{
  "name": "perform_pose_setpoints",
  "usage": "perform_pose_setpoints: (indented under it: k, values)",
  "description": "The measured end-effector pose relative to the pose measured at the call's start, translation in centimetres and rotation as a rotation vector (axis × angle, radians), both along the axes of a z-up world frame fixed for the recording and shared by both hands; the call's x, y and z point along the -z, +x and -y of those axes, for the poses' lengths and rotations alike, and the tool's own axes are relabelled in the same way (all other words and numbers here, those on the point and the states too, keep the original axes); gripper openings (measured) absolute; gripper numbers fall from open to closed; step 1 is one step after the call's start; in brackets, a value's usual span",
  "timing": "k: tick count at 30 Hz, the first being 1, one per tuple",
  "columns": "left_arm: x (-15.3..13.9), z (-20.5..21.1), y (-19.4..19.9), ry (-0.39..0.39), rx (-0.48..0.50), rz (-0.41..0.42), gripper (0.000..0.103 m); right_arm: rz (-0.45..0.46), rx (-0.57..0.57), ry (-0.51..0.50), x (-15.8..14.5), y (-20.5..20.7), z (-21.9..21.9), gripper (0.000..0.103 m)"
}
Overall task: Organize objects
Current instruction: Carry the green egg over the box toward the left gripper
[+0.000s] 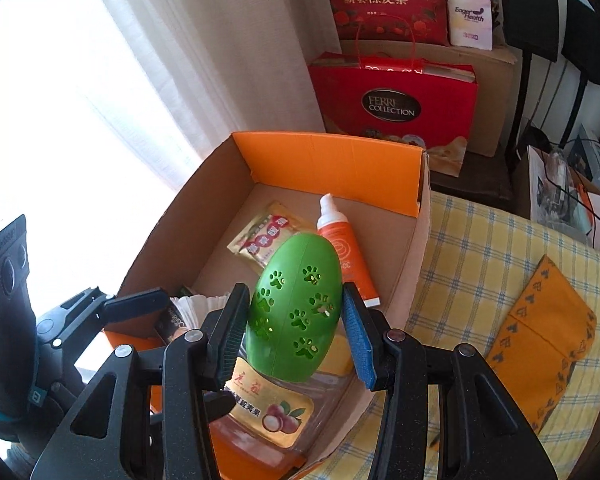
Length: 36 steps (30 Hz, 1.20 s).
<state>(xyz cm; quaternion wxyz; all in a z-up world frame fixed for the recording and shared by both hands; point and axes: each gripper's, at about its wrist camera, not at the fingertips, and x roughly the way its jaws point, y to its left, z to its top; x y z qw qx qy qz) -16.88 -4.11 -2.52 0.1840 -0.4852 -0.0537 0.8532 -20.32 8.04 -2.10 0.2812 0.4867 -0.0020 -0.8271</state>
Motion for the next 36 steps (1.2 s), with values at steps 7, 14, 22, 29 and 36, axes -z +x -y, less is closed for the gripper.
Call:
perform_pose_setpoints:
  k: [7,14,22,29,36]
  values:
    - [-0.8,-1.6,-0.2,-0.002,0.01,-0.036,0.1,0.008,-0.002,-0.019,-0.4,0.1,-0.2,0.047]
    - [-1.1,-3.6,0.7,0.017,0.058,-0.032,0.1,-0.006,0.045,-0.016,-1.3,-0.1,-3.5,0.047]
    - [-1.3,-8.2,2.1,0.026,0.143,-0.037,0.1,-0.024,0.128,0.005,-2.4,0.2,-9.3,0.047]
    - [-1.4,-9.7,1.5,0.042,0.118,-0.044,0.1,-0.029,0.148,-0.013,-3.4,0.8,-11.5,0.047]
    - [-2.1,-10.0,0.9,0.036,0.101,-0.084,0.1,-0.008,0.092,-0.046,-3.2,1.4,-9.4,0.047]
